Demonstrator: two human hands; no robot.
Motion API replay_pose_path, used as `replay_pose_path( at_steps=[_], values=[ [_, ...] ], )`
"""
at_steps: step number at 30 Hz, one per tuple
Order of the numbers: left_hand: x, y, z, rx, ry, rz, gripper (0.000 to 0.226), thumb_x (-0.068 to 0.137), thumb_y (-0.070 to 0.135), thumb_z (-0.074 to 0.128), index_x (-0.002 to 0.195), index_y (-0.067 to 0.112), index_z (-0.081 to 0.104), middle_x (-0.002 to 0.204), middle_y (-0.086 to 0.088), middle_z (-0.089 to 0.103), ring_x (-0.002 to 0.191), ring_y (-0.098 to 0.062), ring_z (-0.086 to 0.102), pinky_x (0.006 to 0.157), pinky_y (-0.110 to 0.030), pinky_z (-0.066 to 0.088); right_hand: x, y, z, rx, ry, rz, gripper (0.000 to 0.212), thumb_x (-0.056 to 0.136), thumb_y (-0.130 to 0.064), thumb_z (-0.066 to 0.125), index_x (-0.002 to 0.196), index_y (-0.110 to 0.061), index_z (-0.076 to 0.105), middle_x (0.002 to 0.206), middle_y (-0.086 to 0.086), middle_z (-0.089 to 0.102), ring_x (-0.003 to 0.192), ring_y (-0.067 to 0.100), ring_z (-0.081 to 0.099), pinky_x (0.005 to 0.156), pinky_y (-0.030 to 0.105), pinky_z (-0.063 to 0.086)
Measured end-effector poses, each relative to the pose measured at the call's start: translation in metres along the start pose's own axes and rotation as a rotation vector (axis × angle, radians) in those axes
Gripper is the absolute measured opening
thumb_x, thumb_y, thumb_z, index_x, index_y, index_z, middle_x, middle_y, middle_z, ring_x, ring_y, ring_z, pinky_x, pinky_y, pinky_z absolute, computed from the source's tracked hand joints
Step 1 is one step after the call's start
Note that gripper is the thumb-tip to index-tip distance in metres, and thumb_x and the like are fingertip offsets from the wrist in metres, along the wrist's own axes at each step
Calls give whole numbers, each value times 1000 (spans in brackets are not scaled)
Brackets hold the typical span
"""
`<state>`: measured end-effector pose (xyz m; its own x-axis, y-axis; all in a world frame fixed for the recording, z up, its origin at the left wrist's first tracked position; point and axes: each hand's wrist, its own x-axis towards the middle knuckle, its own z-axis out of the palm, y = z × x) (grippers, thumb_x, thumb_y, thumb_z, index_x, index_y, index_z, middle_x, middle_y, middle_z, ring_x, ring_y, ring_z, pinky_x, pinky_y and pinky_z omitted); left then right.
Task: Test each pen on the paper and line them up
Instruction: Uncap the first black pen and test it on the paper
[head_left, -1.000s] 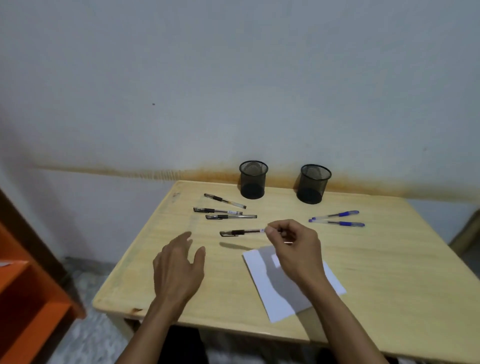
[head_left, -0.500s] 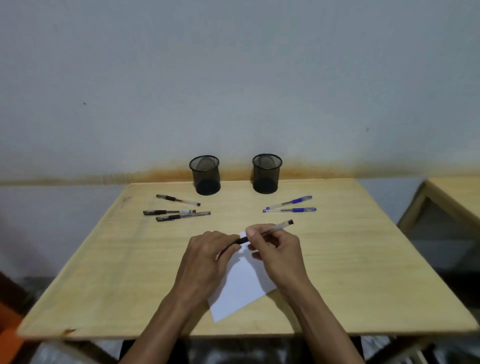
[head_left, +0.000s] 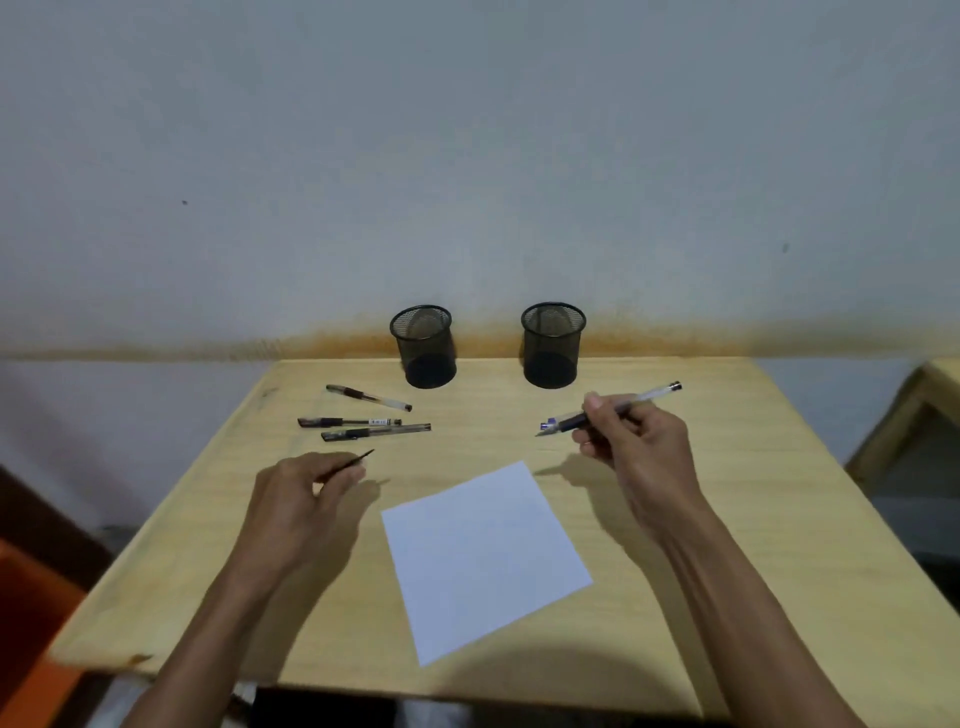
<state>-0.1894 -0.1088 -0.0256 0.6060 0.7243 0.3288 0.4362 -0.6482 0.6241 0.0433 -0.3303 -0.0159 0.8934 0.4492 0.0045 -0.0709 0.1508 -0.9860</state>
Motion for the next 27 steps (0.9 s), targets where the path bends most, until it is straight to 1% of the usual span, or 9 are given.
replay_pose_path(
  at_steps=[2,4,8,12,14,19,22,24,27],
  values=[
    [5,-8,6,34,9,2,6,89,19,71,88,17,77,84,3,72,81,-18,66,72,-28,49,-8,9,11,-20,-31,27,24,94,-24,70,97,-1,72,77,6,76,71,13,70,68,26,58],
    [8,-17,14,68,10,-21,15,89,23,69,81,11,73,77,-8,67,77,-29,63,70,-38,51,-19,18,20,-17,-29,58,22,93,-26,71,91,-4,74,72,2,74,70,12,69,70,28,58],
    [16,-37,23,86,59,-90,15,89,26,71,96,14,71,83,-2,69,80,-23,63,70,-29,42,-35,30,30,-53,-3,85,19,91,-29,73,87,-10,76,71,2,77,68,8,71,67,22,57],
    [28,-41,33,104,26,-55,14,86,26,73,77,16,70,74,3,65,74,-20,61,65,-32,44,-40,35,40,-62,14,62,18,91,-26,73,89,-8,76,73,3,78,67,6,72,61,16,56],
    [35,-46,40,129,-5,-5,12,85,26,74,79,16,71,80,5,62,81,-22,60,70,-35,46,-41,34,47,-72,21,56,18,91,-26,73,89,-8,76,73,4,78,66,7,72,60,16,56],
    [37,-60,53,119,-11,4,14,87,28,73,94,15,73,98,-1,65,98,-27,59,84,-43,47,-49,34,63,-97,7,71,22,95,-27,68,93,-6,74,76,9,78,68,14,74,64,23,59],
    [27,-54,47,28,50,-22,33,87,32,73,112,11,67,112,-5,66,108,-27,57,90,-36,44,-56,33,72,-31,17,89,19,98,-22,64,100,-3,66,81,13,79,74,22,78,67,33,65],
    [12,-44,38,-68,95,-5,36,87,31,72,119,14,65,115,-3,65,109,-21,57,90,-31,44,-58,33,76,-48,30,51,15,94,-12,70,100,-1,62,83,13,79,78,23,78,69,36,65],
    [-18,-35,31,-211,-49,73,36,83,37,75,116,24,67,117,9,65,110,-8,62,91,-35,52,-60,38,86,-129,20,-23,21,82,-1,80,92,0,62,82,11,77,79,18,78,69,31,64]
  ],
)
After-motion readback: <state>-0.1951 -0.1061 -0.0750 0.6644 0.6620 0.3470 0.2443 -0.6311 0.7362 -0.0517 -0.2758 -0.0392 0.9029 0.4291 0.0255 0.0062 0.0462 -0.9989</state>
